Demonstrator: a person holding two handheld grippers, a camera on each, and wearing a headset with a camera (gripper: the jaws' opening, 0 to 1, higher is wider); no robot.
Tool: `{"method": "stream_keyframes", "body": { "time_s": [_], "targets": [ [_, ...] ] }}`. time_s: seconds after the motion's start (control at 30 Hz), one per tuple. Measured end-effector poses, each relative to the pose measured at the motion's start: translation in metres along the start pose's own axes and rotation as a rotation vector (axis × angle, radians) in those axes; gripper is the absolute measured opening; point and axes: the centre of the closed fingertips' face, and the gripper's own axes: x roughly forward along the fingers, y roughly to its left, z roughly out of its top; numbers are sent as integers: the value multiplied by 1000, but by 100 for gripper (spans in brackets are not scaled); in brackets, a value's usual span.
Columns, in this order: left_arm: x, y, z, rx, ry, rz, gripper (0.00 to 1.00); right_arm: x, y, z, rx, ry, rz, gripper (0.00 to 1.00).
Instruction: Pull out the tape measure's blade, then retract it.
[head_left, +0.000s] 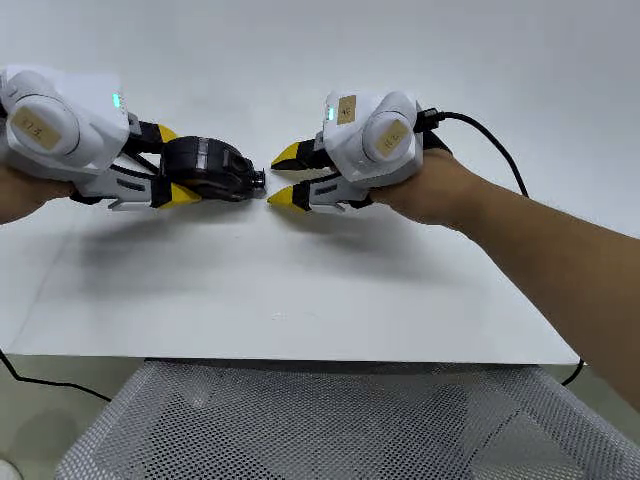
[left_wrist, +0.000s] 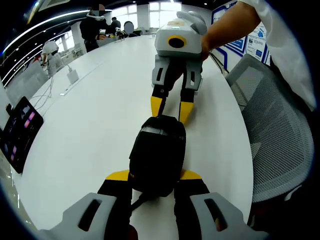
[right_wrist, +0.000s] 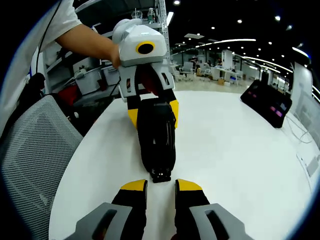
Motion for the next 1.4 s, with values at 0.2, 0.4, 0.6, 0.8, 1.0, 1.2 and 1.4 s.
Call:
{"method": "stream_keyframes", "body": {
  "time_s": [0.2,0.4,0.6,0.8,1.0,1.2,1.4],
  "targets": [
    [0,0,0,-1,-1,-1,27,6,1,0,-31,21,6,14],
    [0,0,0,-1,-2,-1,27,8,0,3,-31,10,4,12],
    [1,0,0,-2,-1,2,27,9,-1,4,-40,13,4,11],
    [1,0,0,-5,0,1,27,10,-1,4,-23,17,0,10],
    [1,0,0,-7,-3,-5,27,11,-2,4,-16,22,4,9],
    [1,0,0,5,5,-5,26,11,-2,3,-17,20,1,8],
    [2,0,0,6,3,-7,26,10,-1,3,-23,22,-3,7]
  ]
}}
